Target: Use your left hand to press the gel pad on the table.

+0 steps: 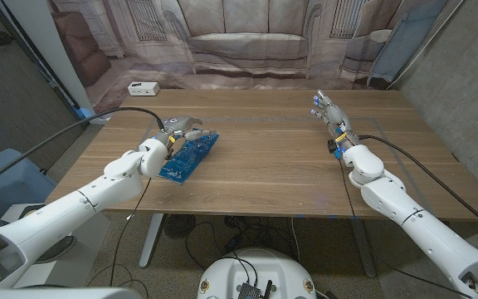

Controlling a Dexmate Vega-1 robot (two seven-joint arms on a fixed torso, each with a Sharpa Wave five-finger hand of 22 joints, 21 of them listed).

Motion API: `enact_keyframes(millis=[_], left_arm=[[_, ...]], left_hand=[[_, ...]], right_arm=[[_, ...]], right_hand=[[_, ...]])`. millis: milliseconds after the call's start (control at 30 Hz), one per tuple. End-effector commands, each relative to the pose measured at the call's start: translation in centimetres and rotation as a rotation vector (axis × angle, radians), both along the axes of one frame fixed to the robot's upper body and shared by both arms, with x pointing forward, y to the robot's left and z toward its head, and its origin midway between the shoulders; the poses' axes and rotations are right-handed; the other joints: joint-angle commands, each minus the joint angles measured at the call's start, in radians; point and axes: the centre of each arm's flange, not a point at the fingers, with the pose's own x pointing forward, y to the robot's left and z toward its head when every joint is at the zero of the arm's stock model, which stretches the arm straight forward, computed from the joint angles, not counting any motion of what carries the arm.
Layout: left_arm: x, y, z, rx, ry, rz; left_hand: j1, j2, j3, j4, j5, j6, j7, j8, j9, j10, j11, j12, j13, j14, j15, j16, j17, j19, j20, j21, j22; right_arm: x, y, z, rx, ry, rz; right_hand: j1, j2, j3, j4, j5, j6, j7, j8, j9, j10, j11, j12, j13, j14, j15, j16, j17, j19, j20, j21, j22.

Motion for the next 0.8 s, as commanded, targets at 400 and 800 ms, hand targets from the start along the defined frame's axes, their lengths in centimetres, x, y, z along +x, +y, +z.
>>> enact_keyframes(millis=[400,800], left_arm=[[-2.6,1.5,1.2,-0.121,-0.065,-0.018],[-3.2,1.7,1.2,-0.207,-0.068,-0.055]], left_hand=[[0.004,0.011,0.004,-0.007,-0.002,-0.009,0.006,-0.001,0.003,-0.002,0.007,-0.002,0.000,-0.005,0.003,0.000,-0.001,-0.006,0.005,-0.003,0.003],[0.004,0.010,0.003,-0.008,-0.003,-0.009,0.008,-0.001,0.003,0.000,0.015,-0.001,0.000,0.000,0.004,0.002,-0.001,-0.006,0.011,-0.003,0.003]], right_arm=[[0.1,0.5,-0.2,0.007,-0.026,0.023],[-0.1,0.4,-0.2,0.006,-0.035,0.029]], right_hand=[[0.005,0.002,0.000,-0.006,-0.001,0.006,0.001,0.002,0.004,0.009,0.000,0.002,0.006,0.008,0.002,0.007,0.004,0.010,0.001,0.003,0.003],[0.005,0.003,0.000,-0.006,-0.001,0.005,0.000,0.002,0.004,0.008,0.000,0.001,0.006,0.009,0.002,0.007,0.004,0.012,0.000,0.004,0.003]])
